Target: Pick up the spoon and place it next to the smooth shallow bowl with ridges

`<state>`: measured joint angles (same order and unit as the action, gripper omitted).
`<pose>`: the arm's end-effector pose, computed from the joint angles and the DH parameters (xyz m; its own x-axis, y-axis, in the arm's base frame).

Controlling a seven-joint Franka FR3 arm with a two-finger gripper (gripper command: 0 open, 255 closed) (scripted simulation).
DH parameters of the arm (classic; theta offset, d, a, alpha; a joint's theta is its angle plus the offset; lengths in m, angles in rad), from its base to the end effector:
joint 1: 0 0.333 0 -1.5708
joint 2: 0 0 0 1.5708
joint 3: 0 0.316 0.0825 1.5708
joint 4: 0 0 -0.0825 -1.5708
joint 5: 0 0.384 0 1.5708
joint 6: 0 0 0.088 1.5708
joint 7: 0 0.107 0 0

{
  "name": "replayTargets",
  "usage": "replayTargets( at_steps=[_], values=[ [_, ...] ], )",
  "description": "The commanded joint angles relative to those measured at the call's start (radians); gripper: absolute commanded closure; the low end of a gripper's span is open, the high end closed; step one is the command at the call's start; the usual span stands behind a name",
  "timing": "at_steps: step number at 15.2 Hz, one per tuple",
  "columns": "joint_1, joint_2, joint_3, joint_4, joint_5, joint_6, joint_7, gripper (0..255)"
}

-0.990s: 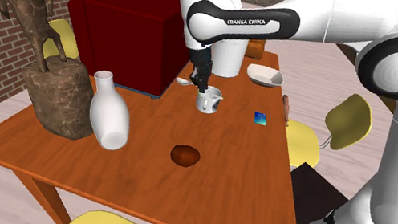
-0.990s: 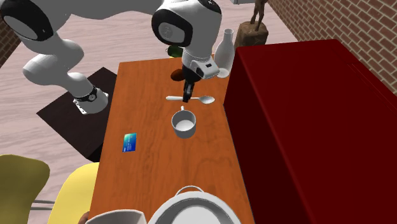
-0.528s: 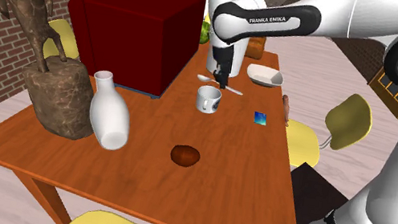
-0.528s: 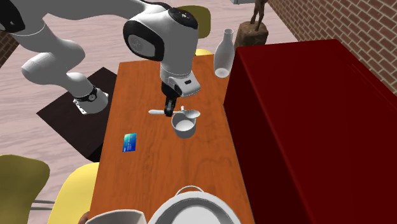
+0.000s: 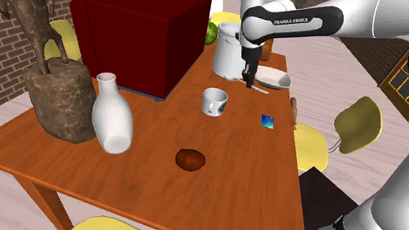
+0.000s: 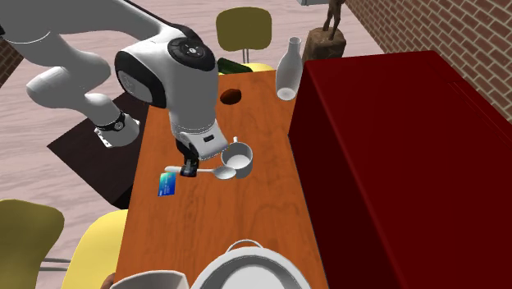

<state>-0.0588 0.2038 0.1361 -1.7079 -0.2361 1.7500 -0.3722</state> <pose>0.6046 0.0207 0.4582 0.8577 0.4638 -0.2220 0.4963 -0.8596 0.1214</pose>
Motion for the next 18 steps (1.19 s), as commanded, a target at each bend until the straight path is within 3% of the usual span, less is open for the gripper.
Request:
replayTargets(
  at_steps=[1, 13, 18],
  values=[
    [-0.028, -0.011, -0.019, -0.018, -0.002, 0.016, -0.045, 255],
    [-0.189, 0.006, -0.134, -0.005, -0.016, 0.083, -0.308, 255],
    [-0.19, 0.021, -0.135, -0.052, -0.021, 0.144, -0.294, 255]
  ],
)
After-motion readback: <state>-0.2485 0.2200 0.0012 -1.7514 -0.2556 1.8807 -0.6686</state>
